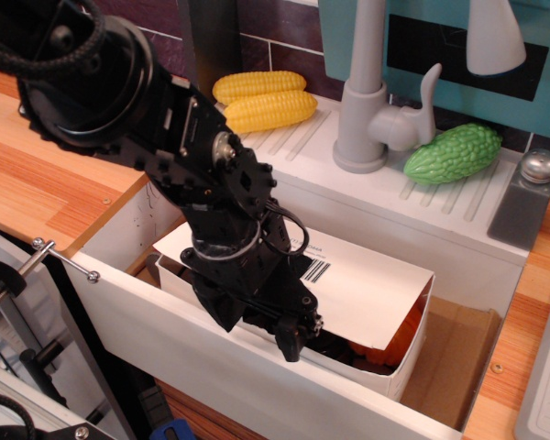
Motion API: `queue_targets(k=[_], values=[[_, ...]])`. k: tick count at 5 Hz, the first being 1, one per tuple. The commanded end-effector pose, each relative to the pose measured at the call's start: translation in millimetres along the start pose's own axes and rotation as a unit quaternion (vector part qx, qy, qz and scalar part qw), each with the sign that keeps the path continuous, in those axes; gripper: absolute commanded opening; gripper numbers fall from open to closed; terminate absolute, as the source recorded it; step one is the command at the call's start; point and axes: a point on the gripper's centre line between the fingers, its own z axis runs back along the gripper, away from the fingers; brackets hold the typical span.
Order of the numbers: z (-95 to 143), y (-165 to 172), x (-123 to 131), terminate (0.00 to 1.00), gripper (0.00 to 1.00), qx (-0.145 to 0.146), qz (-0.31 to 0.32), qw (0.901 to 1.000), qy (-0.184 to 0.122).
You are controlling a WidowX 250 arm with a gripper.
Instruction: Open white1fbox flap
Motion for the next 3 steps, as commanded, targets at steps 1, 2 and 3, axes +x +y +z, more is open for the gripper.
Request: queue_targets(k=[1, 2, 3], values=[[25, 5, 28, 0.00, 1.00, 0.021, -0.022, 0.9992, -0.027], [39, 5, 36, 0.00, 1.00, 0.030, -0.022, 0.9990, -0.025], [50, 5, 47, 0.00, 1.00, 0.033, -0.030, 0.9985, -0.032]])
